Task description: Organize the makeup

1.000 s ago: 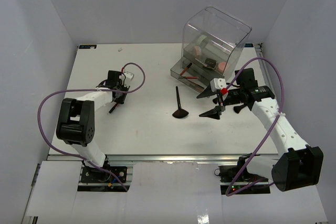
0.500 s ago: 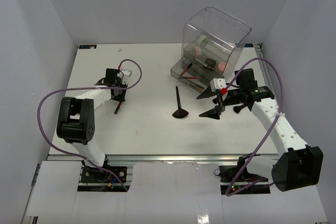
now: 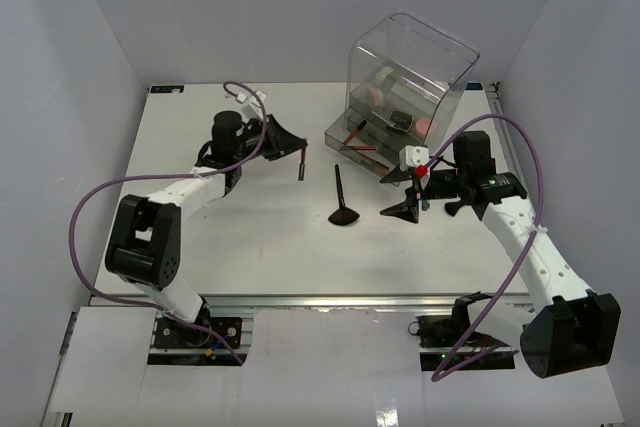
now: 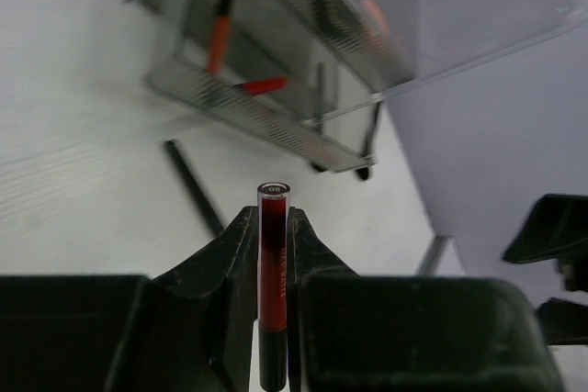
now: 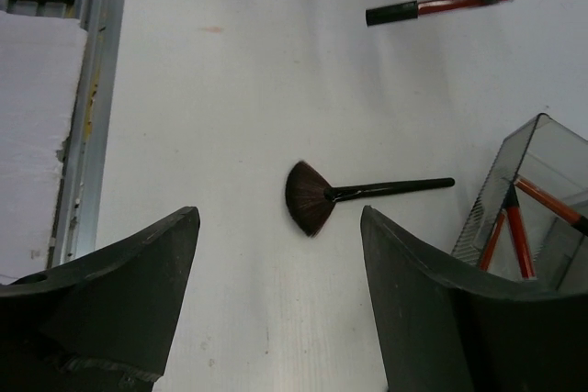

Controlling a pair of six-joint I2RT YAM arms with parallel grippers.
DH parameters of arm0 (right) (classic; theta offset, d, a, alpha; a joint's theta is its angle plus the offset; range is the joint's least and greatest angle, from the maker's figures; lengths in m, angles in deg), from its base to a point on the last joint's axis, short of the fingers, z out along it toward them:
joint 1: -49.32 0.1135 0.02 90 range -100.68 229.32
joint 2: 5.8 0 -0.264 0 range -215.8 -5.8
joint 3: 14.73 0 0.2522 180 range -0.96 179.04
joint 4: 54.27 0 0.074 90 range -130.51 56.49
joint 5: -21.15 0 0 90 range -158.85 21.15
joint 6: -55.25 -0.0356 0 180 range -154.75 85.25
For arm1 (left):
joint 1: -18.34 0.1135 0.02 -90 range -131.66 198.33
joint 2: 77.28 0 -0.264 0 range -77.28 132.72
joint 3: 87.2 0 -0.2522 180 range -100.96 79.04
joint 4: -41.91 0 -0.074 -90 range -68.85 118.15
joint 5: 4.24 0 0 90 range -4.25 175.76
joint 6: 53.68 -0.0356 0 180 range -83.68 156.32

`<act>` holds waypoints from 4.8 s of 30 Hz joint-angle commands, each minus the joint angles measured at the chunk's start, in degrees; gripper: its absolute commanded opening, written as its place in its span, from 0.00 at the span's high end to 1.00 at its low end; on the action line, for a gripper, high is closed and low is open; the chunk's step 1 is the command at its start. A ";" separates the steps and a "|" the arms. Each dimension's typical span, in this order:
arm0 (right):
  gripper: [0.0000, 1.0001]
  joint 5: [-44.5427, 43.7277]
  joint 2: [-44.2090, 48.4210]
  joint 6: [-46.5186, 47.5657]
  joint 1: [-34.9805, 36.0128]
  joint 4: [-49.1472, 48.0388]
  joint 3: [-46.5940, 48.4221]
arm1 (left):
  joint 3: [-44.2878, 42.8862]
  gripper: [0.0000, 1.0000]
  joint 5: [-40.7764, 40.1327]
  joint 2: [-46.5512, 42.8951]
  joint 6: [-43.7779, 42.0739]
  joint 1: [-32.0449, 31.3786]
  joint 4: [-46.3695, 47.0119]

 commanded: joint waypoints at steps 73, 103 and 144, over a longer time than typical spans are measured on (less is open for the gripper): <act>0.31 -85.68 -45.05 -22.59 21.35 -13.11 31.44 | 17.78 0.58 -22.76 -49.83 -30.22 -3.44 -30.16; 0.19 -47.01 -19.75 -18.50 18.24 -2.82 24.30 | 24.41 0.48 3.69 -29.62 2.92 -3.35 7.51; 0.46 -10.26 7.29 -33.88 -11.30 -21.49 -4.06 | -40.91 0.54 -20.43 42.00 30.24 -17.85 19.43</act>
